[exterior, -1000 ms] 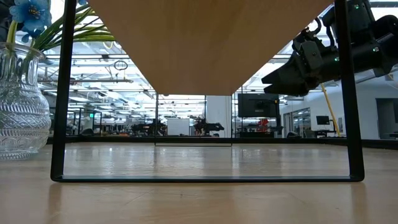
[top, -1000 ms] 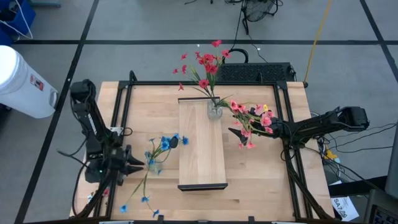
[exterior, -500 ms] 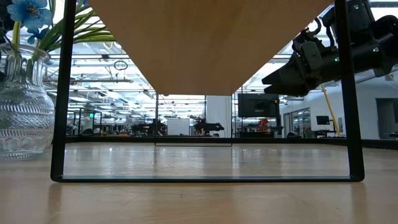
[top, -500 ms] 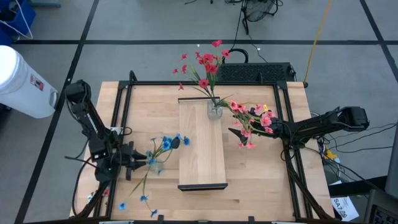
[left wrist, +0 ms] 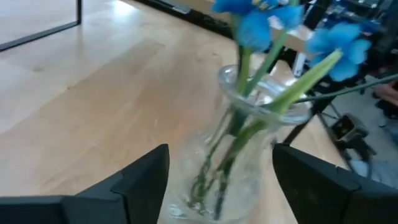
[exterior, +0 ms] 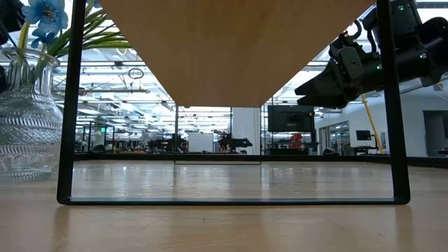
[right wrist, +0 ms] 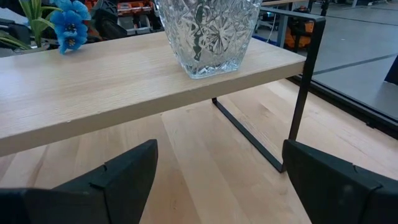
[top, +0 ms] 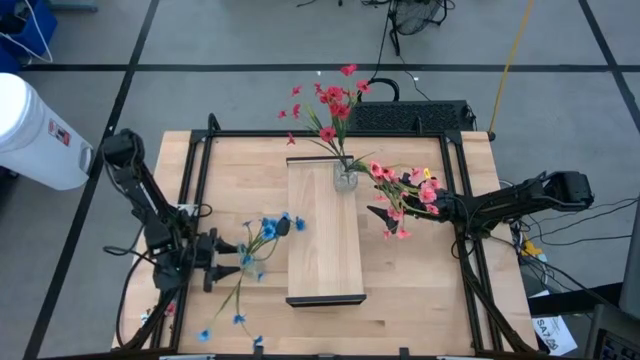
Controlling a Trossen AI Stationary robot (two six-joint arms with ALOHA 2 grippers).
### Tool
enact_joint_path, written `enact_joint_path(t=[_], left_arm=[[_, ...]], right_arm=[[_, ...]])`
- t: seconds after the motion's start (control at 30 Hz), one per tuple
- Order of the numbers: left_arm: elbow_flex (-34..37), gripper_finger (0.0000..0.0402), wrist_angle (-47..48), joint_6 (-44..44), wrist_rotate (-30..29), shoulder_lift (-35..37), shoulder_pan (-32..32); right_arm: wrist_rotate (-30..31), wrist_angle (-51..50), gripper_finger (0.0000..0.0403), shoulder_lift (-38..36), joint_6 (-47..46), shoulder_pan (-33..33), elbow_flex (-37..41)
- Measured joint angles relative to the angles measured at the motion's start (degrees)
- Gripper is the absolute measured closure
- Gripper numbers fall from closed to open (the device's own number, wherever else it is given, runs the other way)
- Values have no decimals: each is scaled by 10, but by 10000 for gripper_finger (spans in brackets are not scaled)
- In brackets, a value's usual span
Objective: Pick and place flowers into a vace then onto a shelf
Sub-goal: Put the transparent vase on the shelf
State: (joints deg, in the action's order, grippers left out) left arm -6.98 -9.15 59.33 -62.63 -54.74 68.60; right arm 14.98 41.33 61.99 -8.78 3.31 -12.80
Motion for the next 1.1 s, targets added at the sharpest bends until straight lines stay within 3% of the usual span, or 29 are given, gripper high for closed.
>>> enact_joint_path(t=[0.13, 0.47, 0.67, 0.9, 1.1], left_arm=[[0, 108, 4, 8, 6, -28, -24], [0, 107, -145, -13, 50, -121, -65], [0, 107, -156, -43, 8, -147, -88], [0, 107, -171, -65, 51, -165, -127], [0, 107, -190, -92, 26, -164, -131]], right_arm=[[0, 0, 69, 0, 0, 0, 0], [0, 0, 69, 0, 0, 0, 1], [1, 0, 69, 0, 0, 0, 1], [2, 0, 69, 0, 0, 1, 1], [1, -4, 69, 0, 0, 8, 1]])
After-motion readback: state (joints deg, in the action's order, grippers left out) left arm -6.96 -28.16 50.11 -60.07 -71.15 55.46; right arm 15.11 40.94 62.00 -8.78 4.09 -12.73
